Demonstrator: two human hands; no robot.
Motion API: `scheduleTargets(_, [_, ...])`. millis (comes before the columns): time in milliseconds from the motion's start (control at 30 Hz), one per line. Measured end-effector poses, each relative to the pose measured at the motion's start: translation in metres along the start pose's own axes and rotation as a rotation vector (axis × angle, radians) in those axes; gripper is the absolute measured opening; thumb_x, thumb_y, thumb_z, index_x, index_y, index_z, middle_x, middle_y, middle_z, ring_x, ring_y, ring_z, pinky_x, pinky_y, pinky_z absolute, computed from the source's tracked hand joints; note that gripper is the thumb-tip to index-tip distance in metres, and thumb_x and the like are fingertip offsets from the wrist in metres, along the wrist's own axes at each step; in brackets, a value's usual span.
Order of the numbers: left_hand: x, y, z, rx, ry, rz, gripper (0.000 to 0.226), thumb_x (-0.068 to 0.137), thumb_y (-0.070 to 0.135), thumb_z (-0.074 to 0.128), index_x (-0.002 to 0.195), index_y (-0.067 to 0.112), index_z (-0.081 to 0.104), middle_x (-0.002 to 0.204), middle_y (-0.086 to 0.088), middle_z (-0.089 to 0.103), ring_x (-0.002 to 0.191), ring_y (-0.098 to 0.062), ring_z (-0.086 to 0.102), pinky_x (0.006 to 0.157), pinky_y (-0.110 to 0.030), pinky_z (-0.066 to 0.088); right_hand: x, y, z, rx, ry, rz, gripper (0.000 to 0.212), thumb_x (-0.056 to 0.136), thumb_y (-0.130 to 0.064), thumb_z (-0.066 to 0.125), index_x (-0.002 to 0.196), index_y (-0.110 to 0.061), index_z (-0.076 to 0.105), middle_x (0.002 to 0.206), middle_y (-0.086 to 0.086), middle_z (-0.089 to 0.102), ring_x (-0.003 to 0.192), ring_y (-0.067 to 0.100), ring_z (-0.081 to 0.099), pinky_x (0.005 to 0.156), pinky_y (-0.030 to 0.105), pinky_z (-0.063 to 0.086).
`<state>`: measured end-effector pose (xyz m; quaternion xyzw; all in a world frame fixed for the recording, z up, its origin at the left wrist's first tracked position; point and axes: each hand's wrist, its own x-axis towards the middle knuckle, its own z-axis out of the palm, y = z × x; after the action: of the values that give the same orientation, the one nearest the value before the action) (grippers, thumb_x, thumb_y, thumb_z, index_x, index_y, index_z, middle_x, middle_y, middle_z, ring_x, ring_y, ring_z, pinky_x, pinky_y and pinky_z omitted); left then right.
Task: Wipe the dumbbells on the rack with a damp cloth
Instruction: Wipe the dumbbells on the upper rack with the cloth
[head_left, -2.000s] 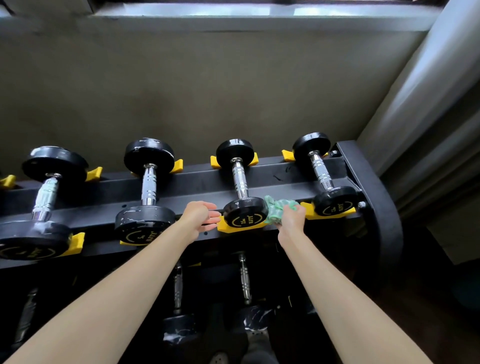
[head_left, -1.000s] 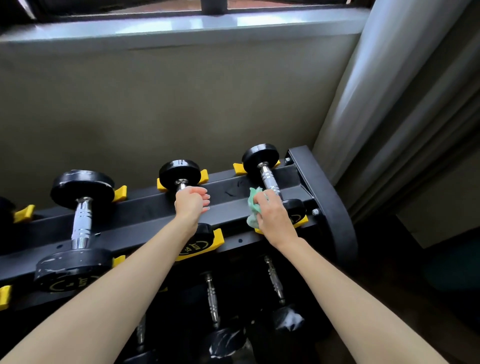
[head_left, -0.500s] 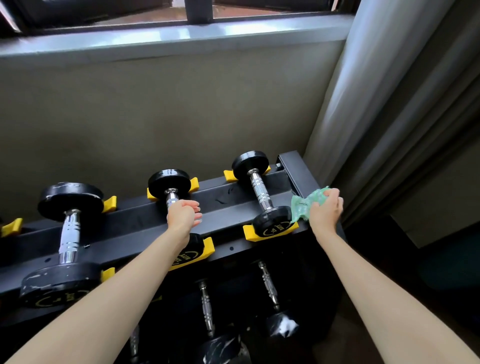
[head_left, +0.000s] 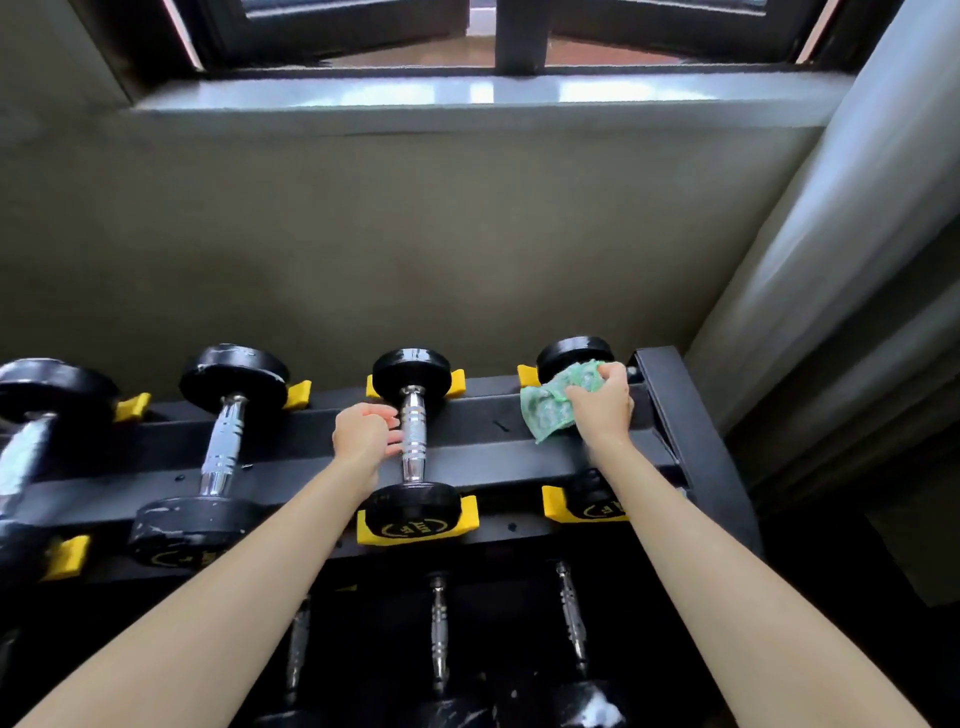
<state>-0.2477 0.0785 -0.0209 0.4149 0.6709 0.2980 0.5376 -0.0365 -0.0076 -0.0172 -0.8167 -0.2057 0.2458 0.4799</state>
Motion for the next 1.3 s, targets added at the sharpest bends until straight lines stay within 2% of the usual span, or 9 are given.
scheduleTargets(167, [0.014,-0.010,-0.041,0.036,0.031,-0.097,0.024,0.094,-0.002,0.032,0.096,0.003,0.056,0.087,-0.015,0.058,0.061,-0.018,0.053,0.048,-0.021,0.048,-0.001,-0.010,0.072,0.014,-0.201,-0.009,0.032,0.085,0.000,0.055,0.114,-0.008,0.045,0.109,0.008,0.053,0.092,0.021,0.049,0.072,0.026,0.035])
scheduleTargets(367, [0.015,-0.021,-0.065,0.126,-0.088,-0.162,0.018,0.095,0.002,0.038,0.103,0.006,0.053,0.088,-0.014,0.060,0.068,-0.023,0.063,0.064,-0.027,0.055,-0.012,-0.010,0.132,0.035,-0.239,-0.088,0.022,0.086,-0.001,0.054,0.094,-0.012,0.037,0.099,0.009,0.053,0.089,0.024,0.050,0.073,0.029,0.035])
scheduleTargets(533, [0.013,-0.029,-0.058,0.174,-0.145,-0.196,0.026,0.093,-0.001,0.035,0.114,0.004,0.050,0.084,-0.015,0.062,0.068,-0.025,0.065,0.070,-0.031,0.056,-0.020,-0.016,0.139,-0.027,-0.285,-0.377,0.021,0.085,0.000,0.054,0.088,-0.010,0.037,0.095,0.009,0.047,0.085,0.020,0.043,0.069,0.023,0.028])
scheduleTargets(767, [0.012,-0.031,-0.055,0.201,-0.132,-0.210,0.029,0.093,-0.002,0.032,0.115,0.000,0.052,0.081,-0.014,0.064,0.069,-0.021,0.065,0.069,-0.027,0.056,-0.022,-0.020,0.150,-0.201,-0.594,-0.535,0.022,0.086,-0.001,0.056,0.089,-0.010,0.037,0.092,0.005,0.043,0.082,0.018,0.040,0.059,0.023,0.023])
scheduleTargets(833, [0.011,-0.031,-0.055,0.201,-0.133,-0.210,0.029,0.093,-0.002,0.032,0.115,0.000,0.051,0.080,-0.014,0.063,0.069,-0.020,0.065,0.068,-0.027,0.056,-0.024,-0.018,0.145,-0.250,-0.700,-0.555,0.023,0.083,-0.002,0.057,0.086,-0.011,0.036,0.087,0.005,0.045,0.080,0.021,0.043,0.059,0.028,0.030])
scheduleTargets(900, [0.011,-0.031,-0.054,0.200,-0.131,-0.213,0.030,0.093,-0.002,0.032,0.116,-0.001,0.051,0.080,-0.014,0.063,0.069,-0.020,0.064,0.067,-0.025,0.055,-0.030,-0.015,0.140,-0.266,-0.789,-0.521,0.025,0.079,-0.004,0.058,0.081,-0.015,0.036,0.087,0.007,0.051,0.083,0.025,0.052,0.065,0.035,0.044])
scheduleTargets(1000, [0.010,-0.030,-0.054,0.209,-0.121,-0.219,0.031,0.095,-0.001,0.033,0.120,-0.001,0.050,0.081,-0.015,0.063,0.069,-0.019,0.064,0.066,-0.025,0.055,-0.038,-0.010,0.130,-0.207,-0.877,-0.352,0.025,0.077,-0.006,0.061,0.077,-0.021,0.040,0.087,0.004,0.055,0.083,0.020,0.055,0.067,0.032,0.045])
scheduleTargets(1133, [0.007,-0.026,-0.053,0.224,-0.109,-0.222,0.032,0.096,-0.001,0.032,0.123,-0.003,0.049,0.091,-0.019,0.064,0.069,-0.020,0.063,0.069,-0.027,0.055,-0.051,-0.003,0.121,-0.258,-0.934,-0.284,0.029,0.074,-0.011,0.063,0.101,-0.015,0.052,0.099,0.004,0.056,0.091,0.023,0.055,0.082,0.039,0.047])
scheduleTargets(1300, [0.000,-0.024,-0.052,0.234,-0.110,-0.198,0.036,0.095,-0.001,0.032,0.127,-0.001,0.048,0.090,-0.017,0.063,0.072,-0.020,0.064,0.072,-0.028,0.055,-0.054,-0.010,0.105,-0.106,-0.951,-0.092,0.018,0.075,-0.003,0.057,0.093,-0.007,0.053,0.088,0.008,0.059,0.076,0.016,0.056,0.063,0.025,0.044])
